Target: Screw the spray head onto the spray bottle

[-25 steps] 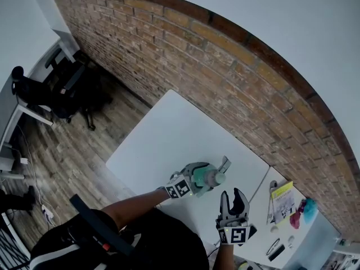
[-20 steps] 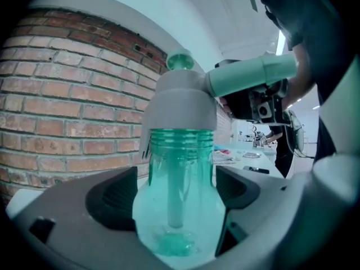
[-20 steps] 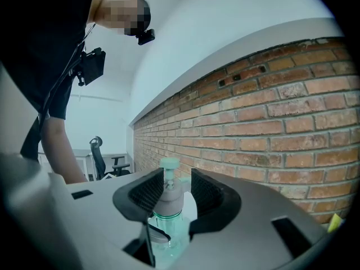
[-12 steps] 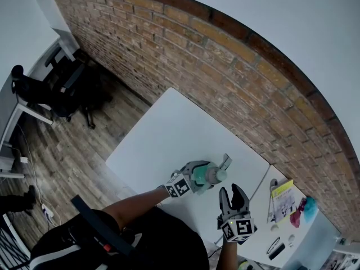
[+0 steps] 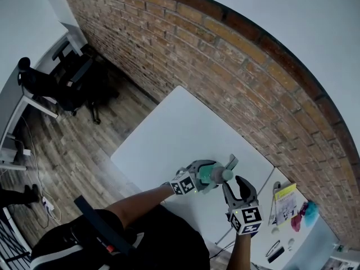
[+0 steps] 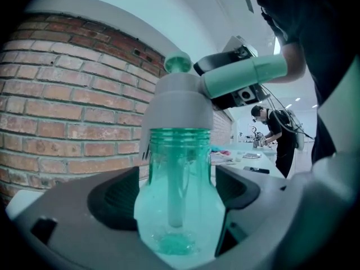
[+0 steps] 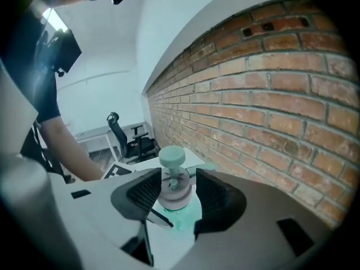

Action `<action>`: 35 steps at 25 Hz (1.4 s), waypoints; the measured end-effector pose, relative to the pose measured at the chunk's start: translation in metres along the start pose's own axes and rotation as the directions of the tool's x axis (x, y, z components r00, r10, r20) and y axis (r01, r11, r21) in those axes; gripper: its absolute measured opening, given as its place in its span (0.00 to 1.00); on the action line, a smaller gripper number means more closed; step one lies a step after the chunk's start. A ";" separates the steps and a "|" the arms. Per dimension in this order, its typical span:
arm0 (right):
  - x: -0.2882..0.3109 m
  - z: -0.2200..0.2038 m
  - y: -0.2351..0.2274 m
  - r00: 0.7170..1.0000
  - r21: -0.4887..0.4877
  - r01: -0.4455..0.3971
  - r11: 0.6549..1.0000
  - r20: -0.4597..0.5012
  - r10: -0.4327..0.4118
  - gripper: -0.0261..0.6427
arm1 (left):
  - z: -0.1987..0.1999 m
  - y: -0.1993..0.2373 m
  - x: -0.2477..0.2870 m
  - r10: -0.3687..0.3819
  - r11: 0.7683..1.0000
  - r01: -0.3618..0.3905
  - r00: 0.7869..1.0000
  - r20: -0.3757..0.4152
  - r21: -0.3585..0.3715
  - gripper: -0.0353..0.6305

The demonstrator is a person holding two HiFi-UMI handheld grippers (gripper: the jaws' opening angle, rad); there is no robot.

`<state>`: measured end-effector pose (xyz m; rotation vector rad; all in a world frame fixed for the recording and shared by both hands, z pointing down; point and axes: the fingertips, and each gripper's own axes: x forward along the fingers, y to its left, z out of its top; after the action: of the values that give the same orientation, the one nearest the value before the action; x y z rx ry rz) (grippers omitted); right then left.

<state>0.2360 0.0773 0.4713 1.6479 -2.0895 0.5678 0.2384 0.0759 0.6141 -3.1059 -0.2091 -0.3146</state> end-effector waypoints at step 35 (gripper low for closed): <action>0.022 -0.017 0.023 0.647 -0.603 -0.758 0.247 -0.743 0.172 0.38 | 0.007 -0.005 0.012 -0.047 0.996 0.049 0.999 -0.022 0.075 0.69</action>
<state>0.2098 0.0746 0.4963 0.0796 -1.8254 -0.0325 0.2505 0.0825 0.6099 -3.0257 -0.2887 -0.3315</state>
